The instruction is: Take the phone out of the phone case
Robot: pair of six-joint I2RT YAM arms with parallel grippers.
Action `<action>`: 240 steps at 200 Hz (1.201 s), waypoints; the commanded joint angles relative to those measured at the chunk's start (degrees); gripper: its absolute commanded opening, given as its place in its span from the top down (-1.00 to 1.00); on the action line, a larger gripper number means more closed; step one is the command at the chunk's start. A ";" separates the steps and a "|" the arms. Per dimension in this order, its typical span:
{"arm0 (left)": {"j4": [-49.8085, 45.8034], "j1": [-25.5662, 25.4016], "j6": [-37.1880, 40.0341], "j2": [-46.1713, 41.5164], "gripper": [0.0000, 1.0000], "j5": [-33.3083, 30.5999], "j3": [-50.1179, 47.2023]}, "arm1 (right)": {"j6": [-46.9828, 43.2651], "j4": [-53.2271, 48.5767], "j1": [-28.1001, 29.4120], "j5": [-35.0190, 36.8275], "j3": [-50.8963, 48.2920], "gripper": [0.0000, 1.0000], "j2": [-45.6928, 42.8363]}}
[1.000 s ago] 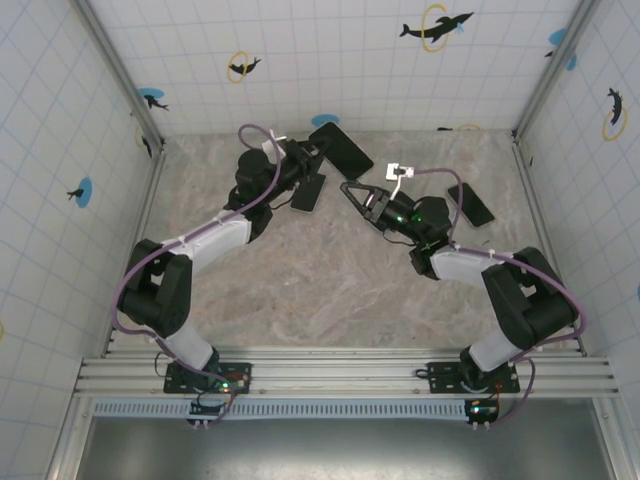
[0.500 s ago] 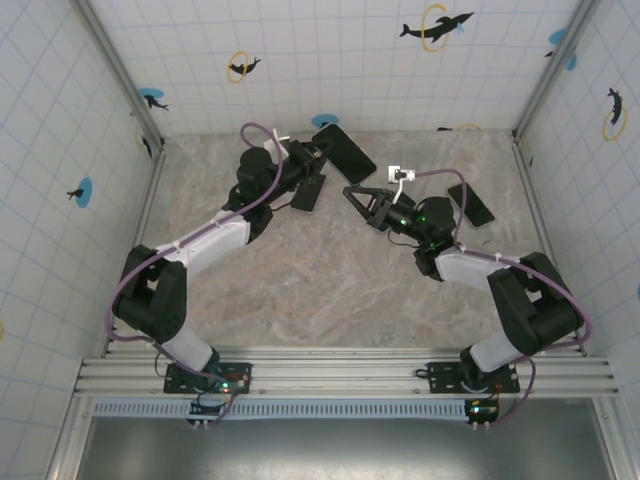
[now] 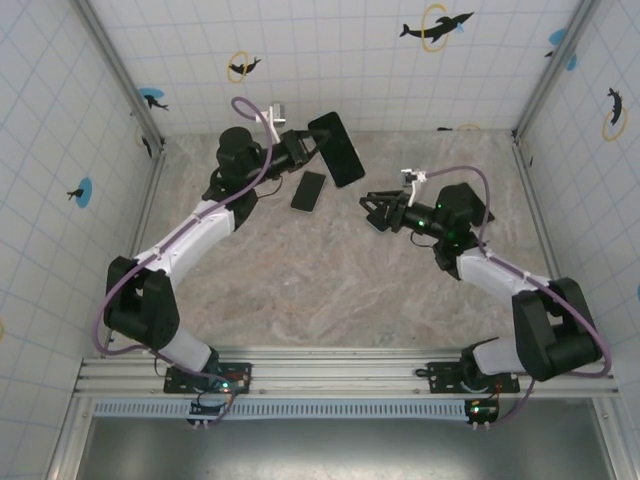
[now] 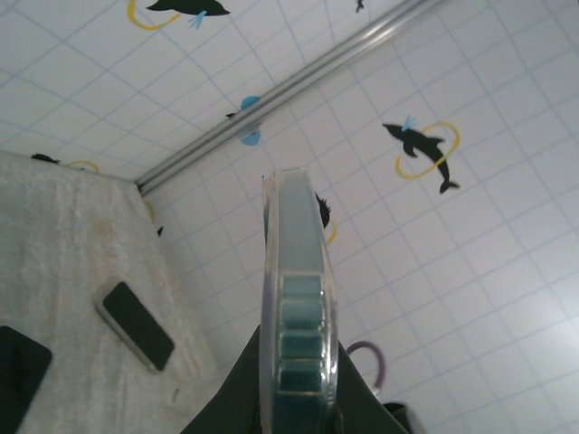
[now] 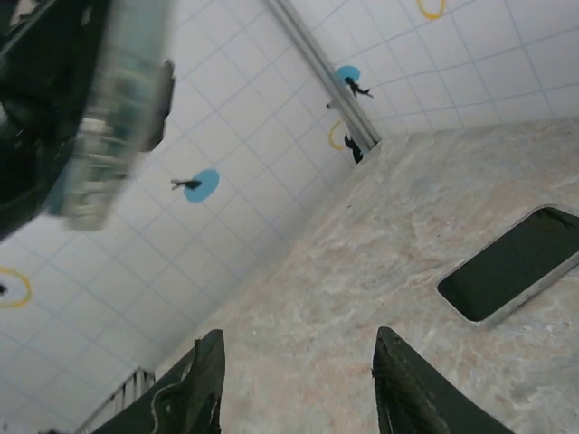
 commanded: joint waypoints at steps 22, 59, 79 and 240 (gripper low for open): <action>-5.91 0.51 28.40 -3.99 1.00 12.40 0.36 | -26.14 -20.53 -1.52 -12.16 8.69 0.00 -3.18; -10.37 0.51 41.57 -6.15 1.00 17.52 -0.60 | -45.83 -36.89 -1.42 -16.89 15.58 -0.02 -0.22; -11.36 0.51 44.57 -7.17 1.00 18.62 -0.97 | -53.00 -44.69 -1.22 -17.77 20.03 0.00 2.70; -8.25 0.51 41.99 -5.84 1.00 23.33 -1.35 | -62.28 -50.53 3.40 -22.97 28.34 0.50 11.17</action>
